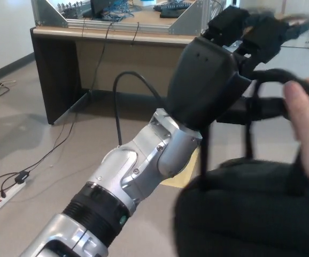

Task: A person hands over a black lunchbag to the robot and the robot uses its left hand to grab the strips of the lunchbag, the gives it back to the person.

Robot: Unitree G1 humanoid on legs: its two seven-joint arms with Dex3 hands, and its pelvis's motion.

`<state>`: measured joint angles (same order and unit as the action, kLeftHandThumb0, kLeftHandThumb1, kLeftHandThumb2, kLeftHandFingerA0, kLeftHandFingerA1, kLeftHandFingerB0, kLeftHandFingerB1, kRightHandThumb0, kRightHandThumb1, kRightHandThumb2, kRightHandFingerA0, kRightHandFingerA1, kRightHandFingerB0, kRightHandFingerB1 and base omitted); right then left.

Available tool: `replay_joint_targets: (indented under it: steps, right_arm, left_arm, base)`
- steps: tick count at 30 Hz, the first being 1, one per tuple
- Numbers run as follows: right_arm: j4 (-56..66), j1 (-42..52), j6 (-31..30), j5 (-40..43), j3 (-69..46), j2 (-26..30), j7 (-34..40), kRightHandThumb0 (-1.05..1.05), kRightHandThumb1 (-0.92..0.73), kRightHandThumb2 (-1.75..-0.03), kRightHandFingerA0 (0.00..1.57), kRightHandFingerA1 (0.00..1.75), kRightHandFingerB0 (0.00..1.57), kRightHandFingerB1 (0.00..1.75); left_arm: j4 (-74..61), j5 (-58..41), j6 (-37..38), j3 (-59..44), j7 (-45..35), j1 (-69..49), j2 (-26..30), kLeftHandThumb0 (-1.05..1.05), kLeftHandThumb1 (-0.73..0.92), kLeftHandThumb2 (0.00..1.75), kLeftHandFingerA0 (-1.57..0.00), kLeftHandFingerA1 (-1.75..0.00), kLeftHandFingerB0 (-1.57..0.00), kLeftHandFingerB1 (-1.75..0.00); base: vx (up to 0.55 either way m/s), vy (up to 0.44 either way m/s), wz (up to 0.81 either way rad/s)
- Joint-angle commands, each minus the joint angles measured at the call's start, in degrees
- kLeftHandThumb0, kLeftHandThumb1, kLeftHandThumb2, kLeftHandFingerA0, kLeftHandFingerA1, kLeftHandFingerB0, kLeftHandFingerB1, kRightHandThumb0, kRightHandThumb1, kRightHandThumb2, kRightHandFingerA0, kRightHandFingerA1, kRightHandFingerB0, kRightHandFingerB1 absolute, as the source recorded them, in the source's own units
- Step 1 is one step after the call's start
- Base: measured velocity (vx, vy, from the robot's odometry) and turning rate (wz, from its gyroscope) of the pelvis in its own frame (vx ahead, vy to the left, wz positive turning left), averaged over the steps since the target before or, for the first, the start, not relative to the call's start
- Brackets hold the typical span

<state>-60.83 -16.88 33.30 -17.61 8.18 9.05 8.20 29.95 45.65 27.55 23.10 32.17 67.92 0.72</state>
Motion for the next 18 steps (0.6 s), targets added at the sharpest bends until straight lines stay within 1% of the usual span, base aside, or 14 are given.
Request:
replay_joint_targets:
  steps: [1,4,5,6,8,11,13,14,16,18]
  right_arm:
    - [-0.74,-0.40,-0.31,0.70,-0.49,0.57,0.10,-0.51,-0.57,-0.93,0.58,0.62,0.52,0.57]
    - [-0.66,-0.14,-0.05,0.86,-0.62,0.46,0.17,-0.50,-0.57,-0.93,0.58,0.62,0.52,0.58]
    - [-0.68,-0.09,-0.01,0.49,-0.40,0.53,0.52,-0.49,-0.67,-0.60,0.62,0.46,0.62,0.45]
    - [-0.68,-0.07,0.10,0.59,-0.45,0.46,0.45,-0.50,-0.56,-0.93,0.58,0.63,0.52,0.58]
    - [-0.74,-0.06,0.35,1.00,-0.72,0.27,0.24,-0.48,-0.56,-0.93,0.59,0.63,0.52,0.58]
    - [-1.04,-0.46,0.23,0.99,-0.82,0.43,0.28,-0.49,-0.56,-0.93,0.59,0.63,0.53,0.58]
    - [-0.94,-0.42,-0.40,0.50,-0.57,0.79,0.59,-0.50,-0.57,-0.93,0.57,0.62,0.52,0.57]
    - [-0.90,-0.16,-0.26,0.54,-0.62,0.80,0.67,-0.49,-0.56,-0.93,0.58,0.62,0.52,0.58]
    - [-0.62,0.45,0.12,0.65,-0.79,1.23,0.63,-0.50,-0.56,-0.93,0.57,0.63,0.52,0.58]
    - [-0.60,0.67,0.59,1.13,-1.12,1.38,0.21,-0.49,-0.56,-0.93,0.58,0.64,0.51,0.58]
  left_arm:
    - [-12.95,-10.60,-8.55,-0.43,-27.37,-5.28,4.77,-1.05,0.63,0.61,0.00,0.00,0.00,0.00]
    - [-17.08,-11.65,-8.96,-0.67,-29.90,-7.11,6.31,-1.05,0.65,0.61,0.00,0.00,0.00,0.00]
    - [-18.71,-12.39,-8.88,-0.87,-30.70,-7.97,7.03,-1.05,0.65,0.62,0.00,0.00,0.00,0.00]
    - [-20.59,-13.43,-8.98,-1.26,-31.74,-8.91,8.03,-1.01,0.65,0.61,0.00,0.00,0.00,0.00]
    - [-24.57,-15.25,-9.65,-2.20,-33.79,-10.97,10.10,-1.01,0.64,0.59,0.00,0.00,0.00,0.00]
    - [-29.04,-17.43,-11.12,-4.04,-35.29,-13.71,12.06,-1.01,0.60,0.62,0.00,0.00,0.00,0.00]
    - [-32.49,-19.27,-11.91,-6.26,-36.04,-17.08,14.53,-1.02,0.60,0.62,0.00,0.00,0.00,0.00]
    - [-33.74,-19.97,-10.90,-8.00,-35.40,-19.57,16.49,-1.02,0.59,0.63,0.00,0.00,0.00,0.00]
    - [-35.86,-21.59,-10.25,-11.01,-35.47,-23.91,19.83,-0.95,0.59,0.60,0.00,0.00,0.00,0.00]
    - [-36.97,-22.17,-10.27,-12.89,-35.17,-26.61,21.19,-0.94,0.58,0.60,0.00,0.00,0.00,0.00]
  base:
    - [0.00,0.000,0.00]
    - [0.00,0.000,0.00]
    - [0.00,0.000,0.00]
    - [0.00,0.000,0.00]
    - [0.00,0.000,0.00]
    - [0.00,0.000,0.00]
    - [0.00,0.000,0.00]
    - [0.00,0.000,0.00]
    - [0.00,0.000,0.00]
    - [0.00,0.000,0.00]
